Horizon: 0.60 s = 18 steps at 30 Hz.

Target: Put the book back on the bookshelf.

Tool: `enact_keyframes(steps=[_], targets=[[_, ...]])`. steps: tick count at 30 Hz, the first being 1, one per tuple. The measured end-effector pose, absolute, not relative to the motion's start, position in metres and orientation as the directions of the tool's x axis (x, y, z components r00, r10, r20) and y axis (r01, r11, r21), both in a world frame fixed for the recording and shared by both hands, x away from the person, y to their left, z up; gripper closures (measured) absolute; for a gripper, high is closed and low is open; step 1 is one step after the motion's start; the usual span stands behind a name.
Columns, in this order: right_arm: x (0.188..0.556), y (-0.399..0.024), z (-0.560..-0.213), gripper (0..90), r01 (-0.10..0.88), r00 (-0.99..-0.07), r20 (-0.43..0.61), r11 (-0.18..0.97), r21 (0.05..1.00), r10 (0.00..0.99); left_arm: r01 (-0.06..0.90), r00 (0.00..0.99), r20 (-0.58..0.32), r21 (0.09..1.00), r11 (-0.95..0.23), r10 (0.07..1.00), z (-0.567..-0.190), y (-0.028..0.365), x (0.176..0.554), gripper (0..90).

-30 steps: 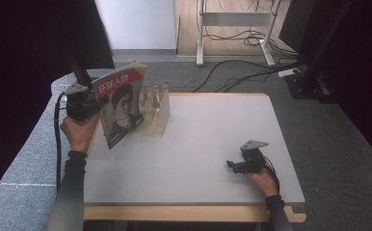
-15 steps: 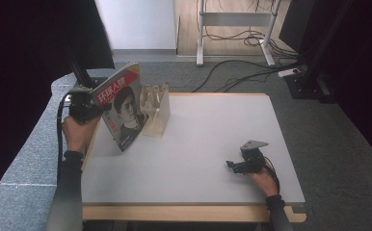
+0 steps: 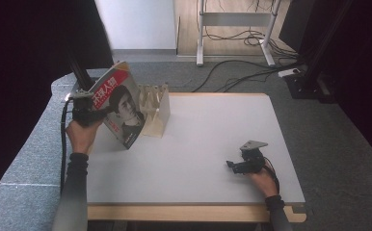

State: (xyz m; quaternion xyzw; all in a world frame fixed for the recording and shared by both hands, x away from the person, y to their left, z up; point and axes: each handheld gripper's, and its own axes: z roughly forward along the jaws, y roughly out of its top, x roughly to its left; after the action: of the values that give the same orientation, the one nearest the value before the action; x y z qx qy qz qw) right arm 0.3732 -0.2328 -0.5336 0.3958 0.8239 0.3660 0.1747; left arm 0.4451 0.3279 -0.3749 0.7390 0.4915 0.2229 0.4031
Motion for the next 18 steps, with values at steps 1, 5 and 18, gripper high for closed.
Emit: enact_keyframes(steps=[1, 5, 18], targets=[[0.373, -0.233, -0.534, 12.3, 0.526, -0.624, 0.002, 0.418, 0.741, 0.782, 0.544, 0.414, -0.057, 0.816, -0.197, 0.909, -0.376, 0.328, 0.444, 46.1], [0.374, -0.233, -0.534, 11.2, 0.528, -0.621, 0.0, 0.419, 0.738, 0.784, 0.52, 0.413, -0.047, 0.832, -0.193, 0.909, -0.377, 0.328, 0.439, 27.6], [0.374, -0.233, -0.534, 10.8, 0.532, -0.62, 0.007, 0.414, 0.738, 0.785, 0.516, 0.445, -0.044, 0.829, -0.216, 0.894, -0.372, 0.33, 0.399, 1.7]])
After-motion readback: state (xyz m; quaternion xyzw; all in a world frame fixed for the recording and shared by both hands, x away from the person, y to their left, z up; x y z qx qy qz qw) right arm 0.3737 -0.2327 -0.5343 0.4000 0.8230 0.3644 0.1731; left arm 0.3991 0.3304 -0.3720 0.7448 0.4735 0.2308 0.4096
